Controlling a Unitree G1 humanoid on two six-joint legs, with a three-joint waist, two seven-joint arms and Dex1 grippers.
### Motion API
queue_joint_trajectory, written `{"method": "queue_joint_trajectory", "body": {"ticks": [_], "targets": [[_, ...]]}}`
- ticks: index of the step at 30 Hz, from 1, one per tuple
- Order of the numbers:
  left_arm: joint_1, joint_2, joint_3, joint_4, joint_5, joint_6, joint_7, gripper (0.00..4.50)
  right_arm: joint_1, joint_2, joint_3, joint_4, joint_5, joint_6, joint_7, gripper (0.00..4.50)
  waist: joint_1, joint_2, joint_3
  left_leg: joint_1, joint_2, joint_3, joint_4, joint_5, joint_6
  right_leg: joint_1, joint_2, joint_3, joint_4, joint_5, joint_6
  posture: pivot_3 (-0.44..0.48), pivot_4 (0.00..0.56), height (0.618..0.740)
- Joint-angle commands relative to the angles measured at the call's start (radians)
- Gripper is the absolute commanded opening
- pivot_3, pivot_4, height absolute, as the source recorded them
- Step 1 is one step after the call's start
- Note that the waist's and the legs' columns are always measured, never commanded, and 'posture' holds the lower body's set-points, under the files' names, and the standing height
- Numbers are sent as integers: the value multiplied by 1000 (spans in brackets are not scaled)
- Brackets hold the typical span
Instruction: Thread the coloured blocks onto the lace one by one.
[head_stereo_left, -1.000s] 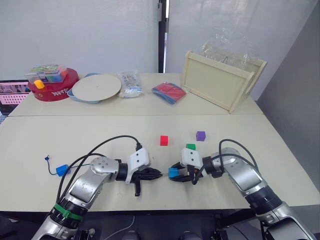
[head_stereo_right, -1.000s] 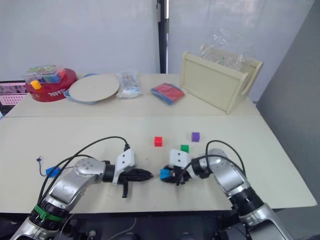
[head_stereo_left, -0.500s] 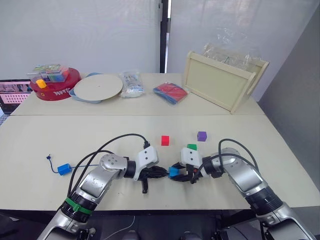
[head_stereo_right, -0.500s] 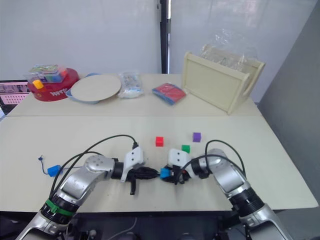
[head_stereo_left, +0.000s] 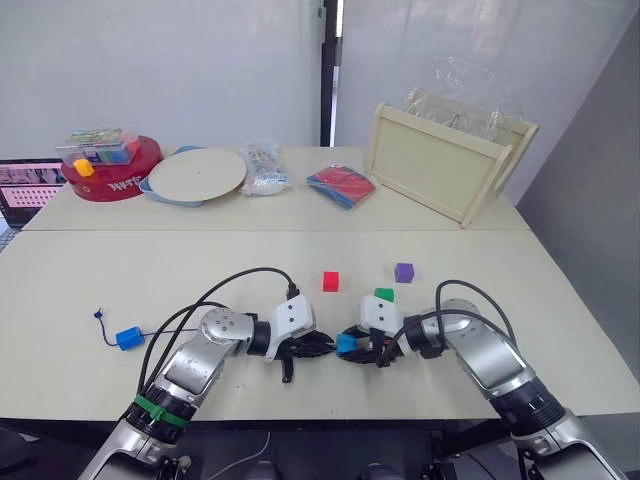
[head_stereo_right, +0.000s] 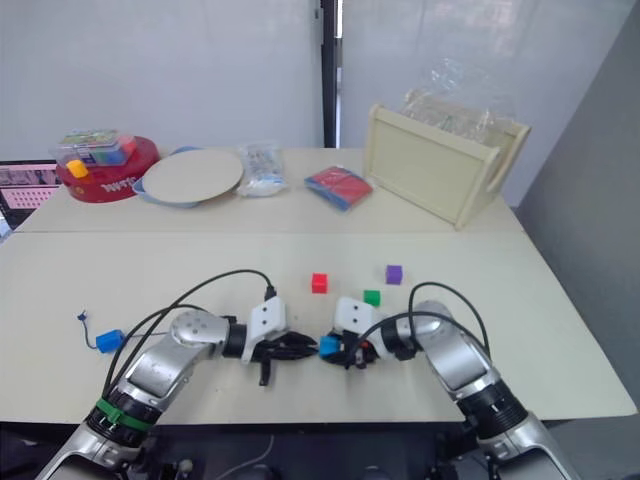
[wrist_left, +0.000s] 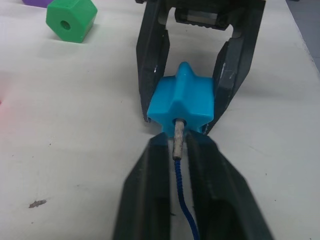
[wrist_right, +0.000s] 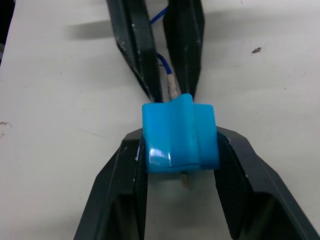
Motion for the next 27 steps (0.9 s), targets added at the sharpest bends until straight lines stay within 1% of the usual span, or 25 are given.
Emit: {"method": "queue_joint_trajectory", "body": {"ticks": [1, 2, 5, 9, 12, 15, 18, 23, 24, 27], "targets": [[3, 18, 29, -82, -56, 39, -23, 2299, 14, 10, 42, -11, -3, 14, -6, 1357, -4, 0, 0, 0, 0, 0, 0, 0, 0, 0, 0, 0, 0, 0, 0, 0, 150, 740], [14, 42, 41, -91, -56, 37, -30, 2607, 13, 10, 43, -8, -4, 14, -8, 1357, -6, 0, 0, 0, 0, 0, 0, 0, 0, 0, 0, 0, 0, 0, 0, 0, 150, 740], [31, 85, 52, -106, -55, 26, -38, 2607, 11, 7, 45, -5, -4, 15, -13, 1357, -9, 0, 0, 1, 1, 0, -2, 0, 0, 0, 1, 0, 0, 0, 0, 0, 150, 740], [74, 143, 68, -79, -38, -12, -44, 2607, 8, 3, 44, -8, -2, 21, -11, 1357, -6, 0, 0, 1, 1, 0, -2, 0, 0, 0, 1, 0, 0, 0, 0, 0, 150, 740], [86, 151, 71, -39, -20, -53, -31, 2607, 9, -3, 43, -13, -3, 25, -11, 1357, -3, 0, 0, 1, 1, 0, -2, 0, 0, 0, 1, 0, 0, 0, 0, 0, 150, 740], [89, 145, 52, -2, 2, -90, -29, 2607, 10, -5, 43, -16, -2, 31, -13, 1357, -4, 0, 0, 1, 1, 0, -1, 0, 0, 0, 1, 0, 0, 0, 0, 0, 150, 740], [89, 130, 40, 16, 1, -105, -33, 1776, 12, -7, 43, -25, -2, 38, -14, 1357, -3, 0, 0, 1, 1, 0, -2, 0, 0, 0, 1, 0, 0, 0, 0, 0, 150, 740], [75, 100, 30, 24, 5, -108, -23, 144, 14, -11, 43, -32, -1, 45, -17, 1357, -3, 0, 0, 1, 1, 0, -2, 0, 0, 0, 0, 0, 0, 0, 0, 0, 150, 740], [70, 93, 30, 22, 3, -103, -22, 61, 15, -12, 42, -33, -2, 45, -17, 1357, -2, 0, 0, 1, 1, 0, -2, 0, 0, 0, 0, 0, 0, 0, 0, 0, 150, 740], [62, 80, 34, 20, 1, -94, -21, 61, 16, -15, 42, -36, -1, 48, -18, 1357, -2, 0, 0, 1, 0, 0, -2, 0, 0, 0, 0, 0, -1, 0, 0, 0, 150, 740]]}}
